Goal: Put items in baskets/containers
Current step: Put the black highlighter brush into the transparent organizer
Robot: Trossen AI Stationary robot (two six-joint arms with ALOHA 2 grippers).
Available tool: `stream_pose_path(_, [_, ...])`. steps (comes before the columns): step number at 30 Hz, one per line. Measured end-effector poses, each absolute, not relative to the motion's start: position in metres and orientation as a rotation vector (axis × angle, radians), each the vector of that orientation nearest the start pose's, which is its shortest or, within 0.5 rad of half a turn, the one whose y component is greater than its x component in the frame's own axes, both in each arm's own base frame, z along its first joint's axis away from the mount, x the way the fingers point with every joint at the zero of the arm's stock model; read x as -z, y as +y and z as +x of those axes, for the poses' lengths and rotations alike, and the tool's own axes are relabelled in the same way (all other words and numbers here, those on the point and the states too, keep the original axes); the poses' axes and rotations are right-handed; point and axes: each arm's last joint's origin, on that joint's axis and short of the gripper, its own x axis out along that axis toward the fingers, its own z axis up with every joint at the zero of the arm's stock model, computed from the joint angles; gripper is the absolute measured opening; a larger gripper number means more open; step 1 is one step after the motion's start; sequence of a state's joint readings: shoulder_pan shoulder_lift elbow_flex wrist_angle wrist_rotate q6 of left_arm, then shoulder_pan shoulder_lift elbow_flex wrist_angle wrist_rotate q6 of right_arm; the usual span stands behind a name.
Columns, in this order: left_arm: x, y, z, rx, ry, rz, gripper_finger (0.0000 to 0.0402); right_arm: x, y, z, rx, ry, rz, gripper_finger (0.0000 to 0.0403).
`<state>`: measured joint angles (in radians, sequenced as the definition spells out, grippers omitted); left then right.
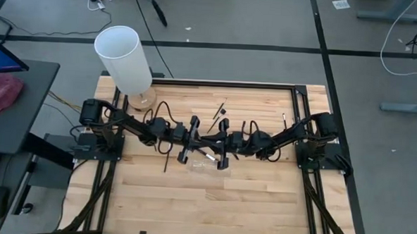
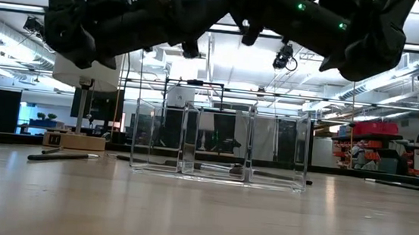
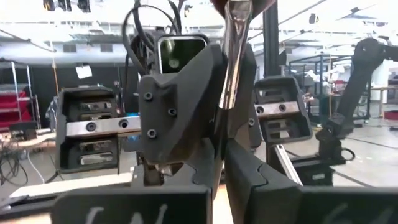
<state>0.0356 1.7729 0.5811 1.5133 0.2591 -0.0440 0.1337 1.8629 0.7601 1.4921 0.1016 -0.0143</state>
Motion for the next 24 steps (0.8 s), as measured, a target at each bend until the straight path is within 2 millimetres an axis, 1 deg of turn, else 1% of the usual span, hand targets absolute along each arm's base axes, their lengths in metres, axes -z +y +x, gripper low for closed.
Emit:
stream_pose_path(7, [-0.167, 0.004, 0.304, 0.226, -0.166, -0.04, 0.0016, -0.186, 0.044, 0.351, -0.046, -0.218, 0.144, 0.009])
stream_pose_path(11, [-0.152, 0.007, 0.298, 0.206, -0.053, -0.077, 0.0016, -0.181, 0.044, 0.349, -0.036, -0.021, 0.177, 0.0123])
stream_pose_path(15, [-0.138, 0.012, 0.291, 0.179, 0.053, -0.108, 0.0016, -0.184, 0.04, 0.337, 0.001, 0.215, 0.209, 0.0152])
stream_pose_path(19, [-0.133, 0.019, 0.286, 0.143, 0.078, -0.135, 0.0016, -0.186, 0.035, 0.32, 0.037, 0.429, 0.233, 0.0168])
stream_pose_path(22, [-0.133, 0.024, 0.286, 0.128, 0.085, -0.139, 0.0016, -0.183, 0.031, 0.317, 0.074, 0.481, 0.225, 0.017])
stream_pose_path(24, [-0.132, 0.026, 0.286, 0.12, 0.085, -0.137, 0.0016, -0.18, 0.029, 0.32, 0.094, 0.47, 0.219, 0.0169])
